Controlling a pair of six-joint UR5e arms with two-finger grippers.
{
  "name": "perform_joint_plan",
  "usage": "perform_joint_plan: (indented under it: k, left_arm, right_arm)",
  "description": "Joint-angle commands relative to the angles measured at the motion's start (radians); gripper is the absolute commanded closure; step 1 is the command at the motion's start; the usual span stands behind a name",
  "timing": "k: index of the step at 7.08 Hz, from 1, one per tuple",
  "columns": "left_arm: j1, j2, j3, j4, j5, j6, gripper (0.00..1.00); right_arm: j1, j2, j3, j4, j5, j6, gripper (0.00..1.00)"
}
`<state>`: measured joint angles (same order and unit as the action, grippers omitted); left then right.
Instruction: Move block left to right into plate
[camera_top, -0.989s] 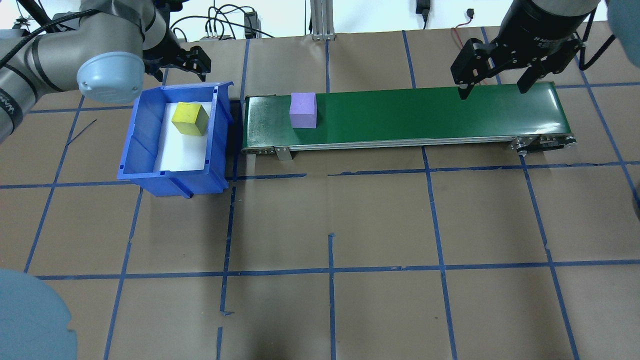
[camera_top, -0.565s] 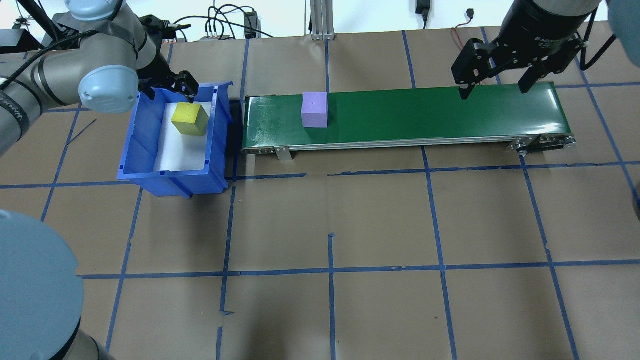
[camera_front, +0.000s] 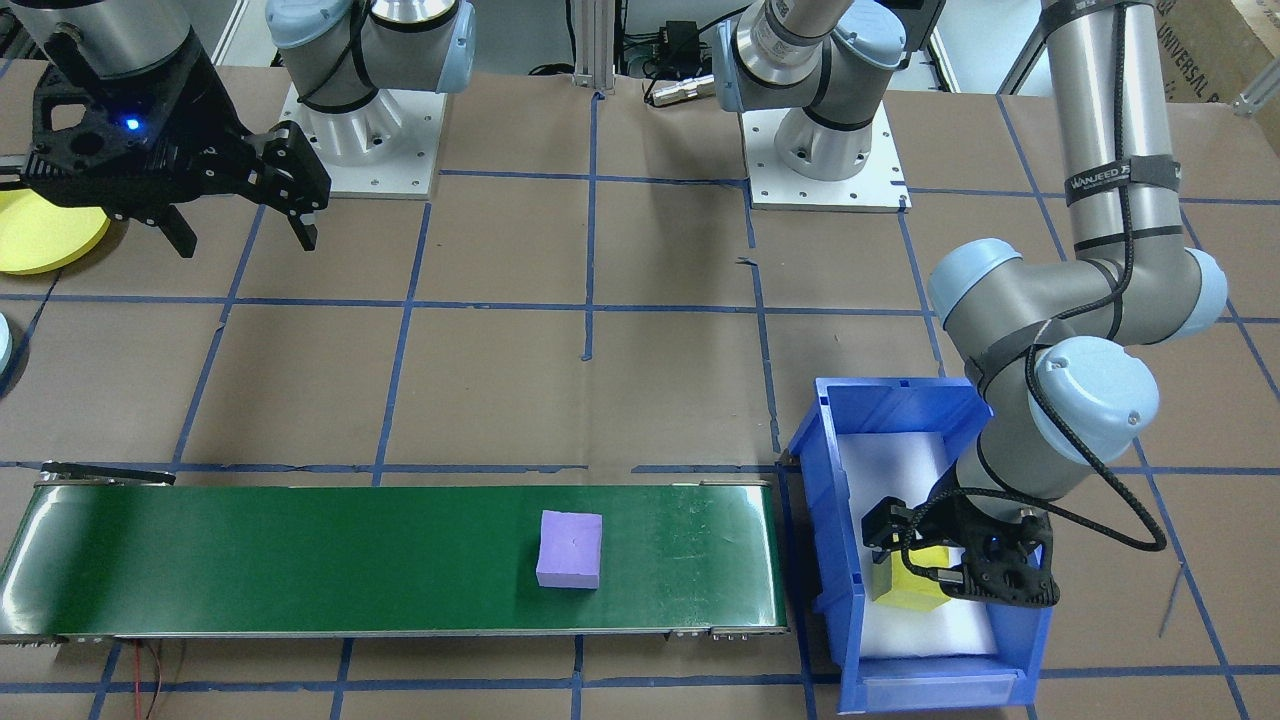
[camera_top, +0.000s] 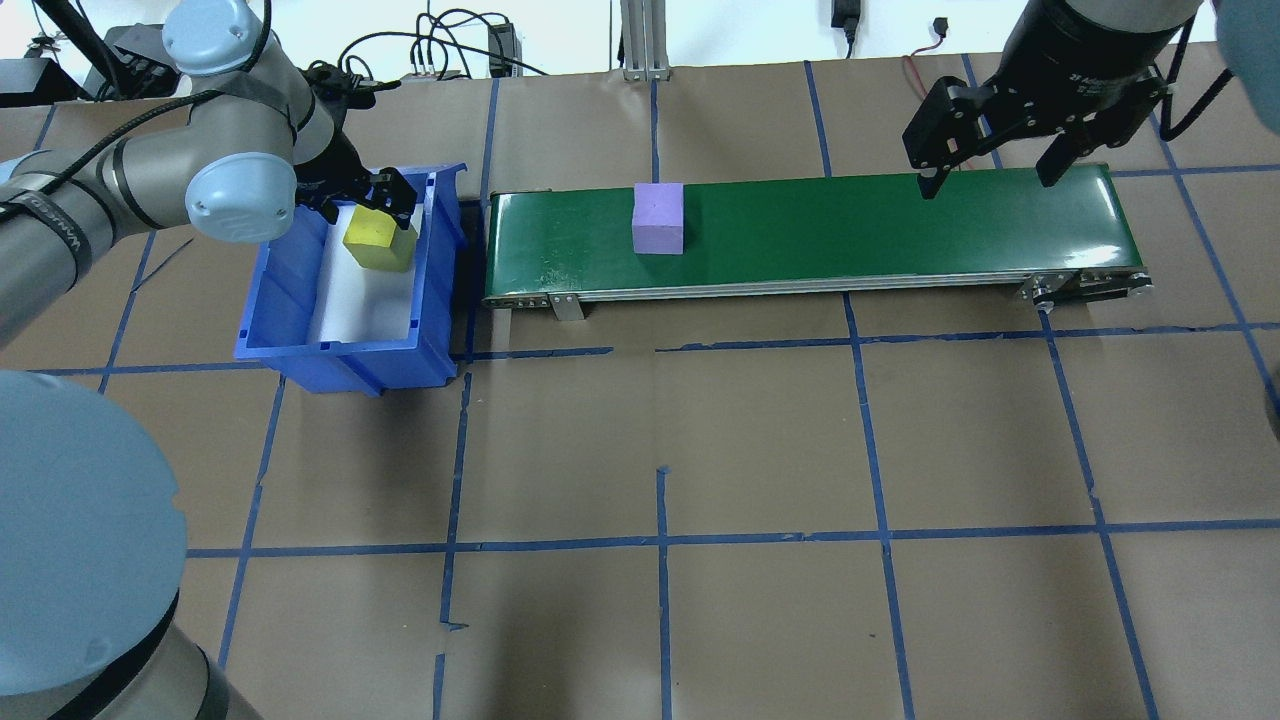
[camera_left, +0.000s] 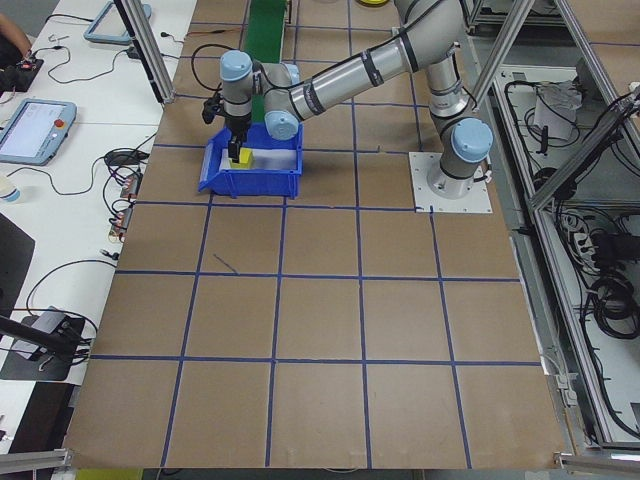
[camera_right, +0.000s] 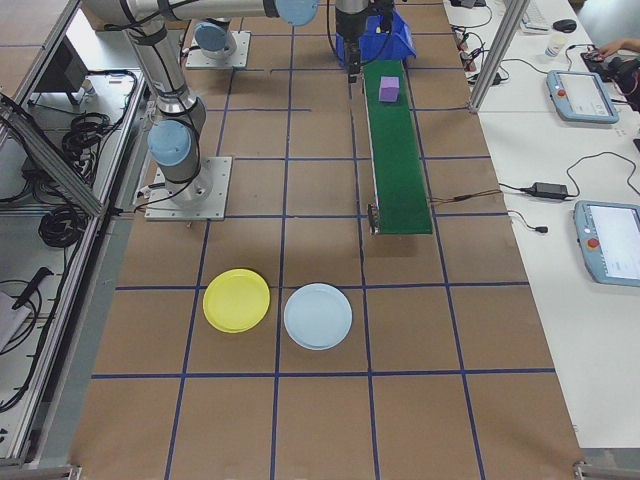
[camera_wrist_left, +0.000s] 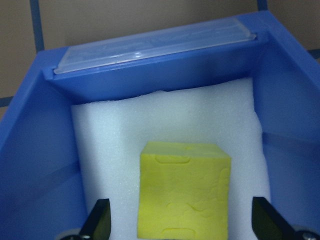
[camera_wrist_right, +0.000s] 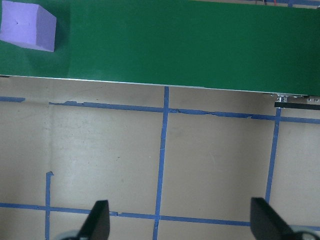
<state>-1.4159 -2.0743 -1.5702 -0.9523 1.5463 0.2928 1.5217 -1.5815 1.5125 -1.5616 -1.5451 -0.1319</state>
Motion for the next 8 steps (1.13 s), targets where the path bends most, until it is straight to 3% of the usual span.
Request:
perform_joint_plan:
  k: [1, 2, 3, 4, 5, 7, 8]
  left_arm:
    - [0.0, -0.027, -0.02, 0.032, -0.005, 0.003, 0.0]
    - [0.0, -0.039, -0.03, 0.047, -0.006, 0.002, 0.0]
    - [0.0, -0.04, -0.034, 0.062, -0.006, 0.002, 0.08]
    - [0.0, -0.038, -0.031, 0.064, -0.005, 0.005, 0.35]
    - [0.0, -0.018, -0.016, 0.063, -0.005, 0.008, 0.55]
    - [-0.003, 0.122, -0.013, 0.058, -0.008, 0.002, 0.58]
    - [-0.017, 0.194, -0.014, 0.053, -0.099, -0.013, 0.58]
  right_arm:
    - [0.0, 0.0, 0.0, 0.0, -0.001, 0.0, 0.0]
    - [0.0, 0.0, 0.0, 0.0, -0.001, 0.0, 0.0]
    - [0.0, 0.0, 0.0, 0.0, -0.001, 0.0, 0.0]
    - [0.0, 0.0, 0.0, 0.0, -0.001, 0.0, 0.0]
    - [0.0, 0.0, 0.0, 0.0, -0.001, 0.0, 0.0]
    - [0.0, 0.0, 0.0, 0.0, 0.0, 0.0, 0.0]
    - [0.0, 0.0, -0.002, 0.0, -0.001, 0.0, 0.0]
